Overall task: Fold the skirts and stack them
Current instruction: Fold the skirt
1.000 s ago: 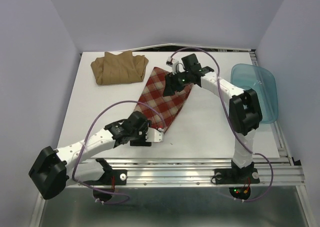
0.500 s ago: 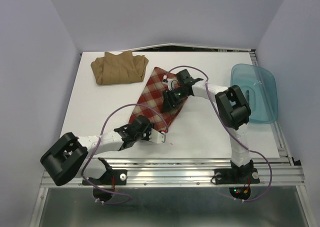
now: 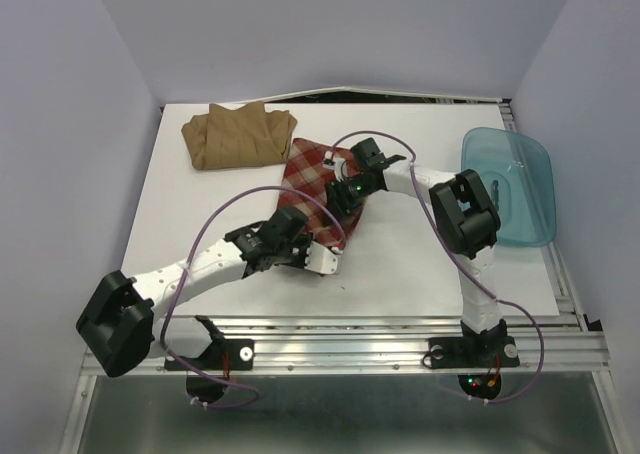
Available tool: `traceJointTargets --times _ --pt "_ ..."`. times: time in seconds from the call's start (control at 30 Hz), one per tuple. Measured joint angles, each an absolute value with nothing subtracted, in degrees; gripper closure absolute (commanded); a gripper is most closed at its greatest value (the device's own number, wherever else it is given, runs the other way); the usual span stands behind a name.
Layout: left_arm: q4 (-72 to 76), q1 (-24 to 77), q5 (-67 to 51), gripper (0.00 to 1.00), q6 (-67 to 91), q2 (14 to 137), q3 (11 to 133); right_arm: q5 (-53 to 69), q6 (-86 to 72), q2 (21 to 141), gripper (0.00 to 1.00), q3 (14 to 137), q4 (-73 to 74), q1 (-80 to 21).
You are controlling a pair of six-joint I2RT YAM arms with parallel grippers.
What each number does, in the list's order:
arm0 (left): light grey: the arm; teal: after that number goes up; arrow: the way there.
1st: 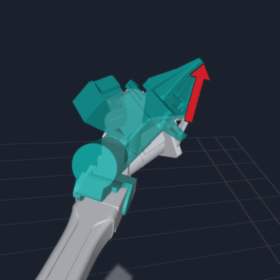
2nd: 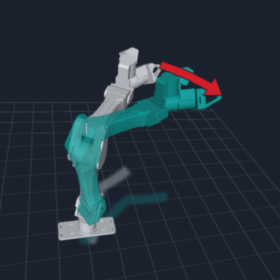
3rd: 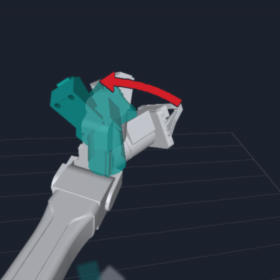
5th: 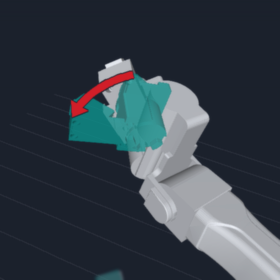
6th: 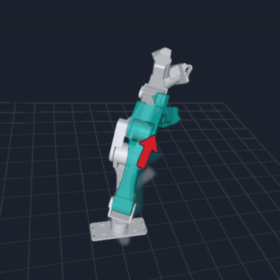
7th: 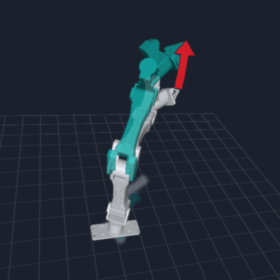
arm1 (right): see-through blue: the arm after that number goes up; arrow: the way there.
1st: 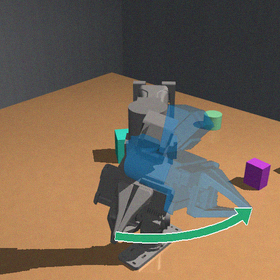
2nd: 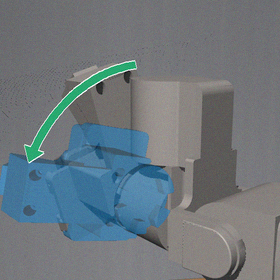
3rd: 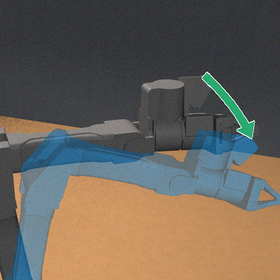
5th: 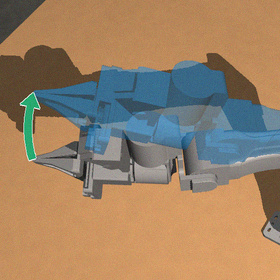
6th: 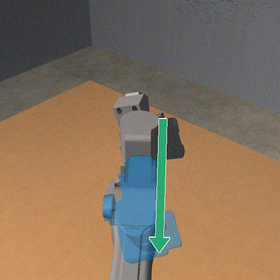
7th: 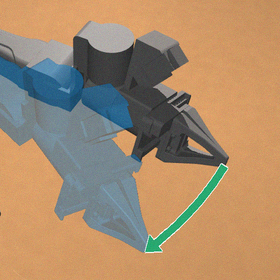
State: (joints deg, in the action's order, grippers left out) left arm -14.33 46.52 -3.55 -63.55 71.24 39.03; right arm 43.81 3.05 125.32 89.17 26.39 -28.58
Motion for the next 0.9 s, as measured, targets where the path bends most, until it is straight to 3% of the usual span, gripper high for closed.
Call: traceJointTargets --times 0.27,0.47,0.67,0.9 --pt "-34.02 48.69 -12.43 1.0 -59.02 71.77 52.29 39.29 4.32 122.91 0.28 93.95 30.59 -28.1" --pt "-41.8 49.15 -17.85 1.0 -56.34 78.13 55.66 31.77 4.73 123.98 0.29 106.43 29.34 -23.73" --pt "-48.29 49.17 -21.89 1.0 -53.56 82.67 62.48 24.99 6.0 132.05 0.39 113.73 25.98 -22.46" --pt "-55.24 49.19 -23.59 1.0 -52.1 87.81 74.24 32.03 7.11 135.37 0.57 107.59 23.22 -22.57"
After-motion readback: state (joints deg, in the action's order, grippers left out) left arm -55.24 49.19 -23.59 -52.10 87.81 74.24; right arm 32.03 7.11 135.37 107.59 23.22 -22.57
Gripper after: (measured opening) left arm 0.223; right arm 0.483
